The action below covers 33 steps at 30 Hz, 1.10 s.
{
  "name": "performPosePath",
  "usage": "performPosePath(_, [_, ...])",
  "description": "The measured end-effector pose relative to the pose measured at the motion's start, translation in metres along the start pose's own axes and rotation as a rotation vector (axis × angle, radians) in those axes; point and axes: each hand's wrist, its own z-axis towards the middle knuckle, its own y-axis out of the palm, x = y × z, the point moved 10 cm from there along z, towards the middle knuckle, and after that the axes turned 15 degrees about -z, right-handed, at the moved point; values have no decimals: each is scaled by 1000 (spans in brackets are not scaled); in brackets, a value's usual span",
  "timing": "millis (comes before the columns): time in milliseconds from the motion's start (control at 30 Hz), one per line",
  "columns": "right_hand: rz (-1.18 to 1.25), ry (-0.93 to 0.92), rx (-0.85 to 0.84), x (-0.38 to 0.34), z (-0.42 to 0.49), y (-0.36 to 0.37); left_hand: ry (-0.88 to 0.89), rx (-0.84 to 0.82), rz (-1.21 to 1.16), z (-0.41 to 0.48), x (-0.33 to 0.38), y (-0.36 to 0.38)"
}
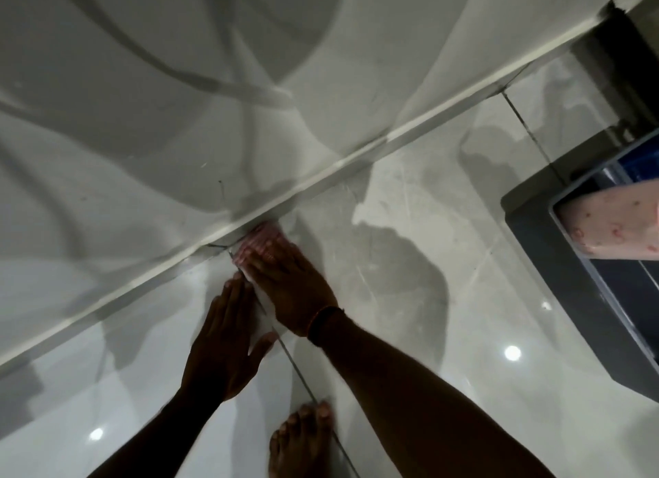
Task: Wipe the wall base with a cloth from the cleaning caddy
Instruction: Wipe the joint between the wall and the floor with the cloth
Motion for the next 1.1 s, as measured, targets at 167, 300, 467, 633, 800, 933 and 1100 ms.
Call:
performPosePath(167, [-85,71,127,88,2,-18,10,32,-41,3,3,-3])
performPosePath(300, [-68,448,174,234,-27,-44,49,24,-39,9,5,-2])
performPosePath(467, [-140,835,15,400,-45,-83,72,57,-35,10,0,3])
performPosePath(633, [-125,999,-92,473,-46,-108,87,21,93,13,-14,18])
performPosePath(800, [-245,963,32,409,-37,-87,134,3,74,17,-2,9])
performPosePath(933, [46,839,388,250,-29,-59,74,46,-1,10,13,-6])
performPosePath(1100, [94,496,248,53,1,-22,1,46,-34,8,10,-4])
